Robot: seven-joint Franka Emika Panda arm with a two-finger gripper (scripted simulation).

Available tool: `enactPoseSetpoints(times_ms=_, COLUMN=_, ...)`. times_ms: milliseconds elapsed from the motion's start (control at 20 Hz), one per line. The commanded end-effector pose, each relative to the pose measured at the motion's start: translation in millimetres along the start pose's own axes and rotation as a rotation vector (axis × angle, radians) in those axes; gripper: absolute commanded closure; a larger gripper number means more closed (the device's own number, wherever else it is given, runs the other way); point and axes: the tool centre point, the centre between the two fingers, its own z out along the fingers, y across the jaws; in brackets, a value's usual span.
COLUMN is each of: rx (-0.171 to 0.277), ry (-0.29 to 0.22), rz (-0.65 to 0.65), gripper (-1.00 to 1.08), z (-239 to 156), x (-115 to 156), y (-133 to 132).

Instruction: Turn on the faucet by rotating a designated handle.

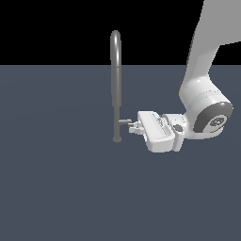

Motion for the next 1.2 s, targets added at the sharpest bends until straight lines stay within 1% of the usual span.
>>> enactPoseSetpoints(times_ms=0, rx=0.005, ry=0.003, rz=0.032, gripper=1.08, z=0, x=23, y=9)
enactPoseSetpoints(times_ms=50, rx=0.000, ry=0.000, rz=-0.002, gripper=1.08, z=0, x=2, y=0)
enactPoseSetpoints(times_ms=650, rx=0.005, ry=0.002, rz=0.033, gripper=1.08, z=0, x=53, y=-7)
enactPoseSetpoints(times_ms=700, rx=0.005, ry=0.002, rz=0.033, gripper=1.08, z=0, x=53, y=-7)
enactPoseSetpoints(times_ms=750, rx=-0.007, ry=-0.007, rz=-0.016, gripper=1.08, z=0, x=23, y=-18)
enactPoseSetpoints(times_ms=1150, rx=0.000, ry=-0.002, rz=0.012, gripper=1.08, z=0, x=51, y=-28)
